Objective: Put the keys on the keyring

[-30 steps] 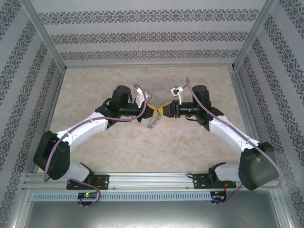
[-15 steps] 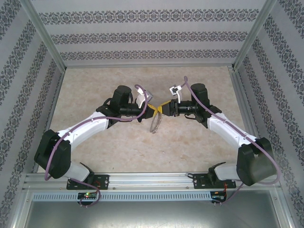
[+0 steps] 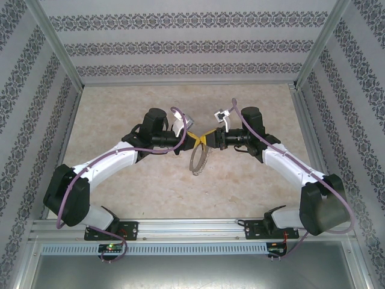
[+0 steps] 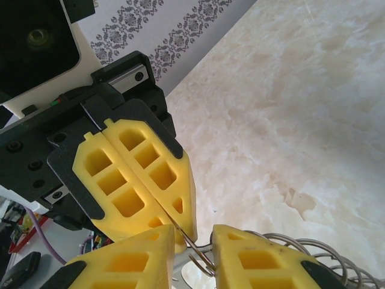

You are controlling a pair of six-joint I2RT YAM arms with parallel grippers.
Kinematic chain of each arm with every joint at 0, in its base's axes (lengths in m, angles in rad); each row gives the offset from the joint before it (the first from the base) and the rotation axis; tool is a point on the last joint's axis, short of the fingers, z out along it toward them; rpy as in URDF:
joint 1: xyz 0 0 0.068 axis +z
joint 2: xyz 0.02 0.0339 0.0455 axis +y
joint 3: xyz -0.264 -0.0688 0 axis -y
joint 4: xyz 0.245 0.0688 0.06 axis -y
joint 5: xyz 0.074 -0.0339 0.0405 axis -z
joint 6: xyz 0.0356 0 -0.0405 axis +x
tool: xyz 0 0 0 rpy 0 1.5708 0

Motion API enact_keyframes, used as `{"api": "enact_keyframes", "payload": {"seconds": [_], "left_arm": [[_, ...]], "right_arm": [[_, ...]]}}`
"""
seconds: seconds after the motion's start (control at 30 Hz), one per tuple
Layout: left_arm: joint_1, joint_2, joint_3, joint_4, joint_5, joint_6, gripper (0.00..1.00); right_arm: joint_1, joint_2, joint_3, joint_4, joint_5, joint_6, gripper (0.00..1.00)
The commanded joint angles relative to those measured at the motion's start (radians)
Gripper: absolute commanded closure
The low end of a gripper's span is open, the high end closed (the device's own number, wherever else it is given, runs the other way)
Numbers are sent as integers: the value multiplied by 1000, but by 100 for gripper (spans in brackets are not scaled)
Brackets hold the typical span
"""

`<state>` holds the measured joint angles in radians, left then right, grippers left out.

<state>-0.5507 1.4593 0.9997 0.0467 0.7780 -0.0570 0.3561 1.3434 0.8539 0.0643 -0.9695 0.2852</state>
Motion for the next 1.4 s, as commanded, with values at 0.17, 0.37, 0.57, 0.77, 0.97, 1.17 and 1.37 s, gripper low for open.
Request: {"api": "enact_keyframes", "payload": {"seconds": [0.17, 0.37, 0.57, 0.77, 0.97, 1.17, 1.37], "left_arm": [[-12, 2, 46, 58, 3, -14, 100], [-12, 10, 63, 34, -68, -21, 100], [-3, -39, 89, 1, -260, -8, 69], [32, -63, 190, -87, -326, 30, 48], [97, 10, 372, -212, -301, 95, 38], [221, 131, 549, -287, -143, 122, 28], [267, 285, 750, -418, 47, 203, 25]], "right_arm": [[28, -14, -19, -19, -23, -27, 91], [26, 17, 44, -39, 36, -35, 100], [-6, 72, 181, -141, 92, -102, 100], [-16, 178, 436, -429, 173, -306, 100], [-50, 308, 773, -747, 188, -495, 100], [-105, 405, 1012, -937, 162, -606, 100], [-120, 494, 1161, -1029, 166, -668, 100]]}}
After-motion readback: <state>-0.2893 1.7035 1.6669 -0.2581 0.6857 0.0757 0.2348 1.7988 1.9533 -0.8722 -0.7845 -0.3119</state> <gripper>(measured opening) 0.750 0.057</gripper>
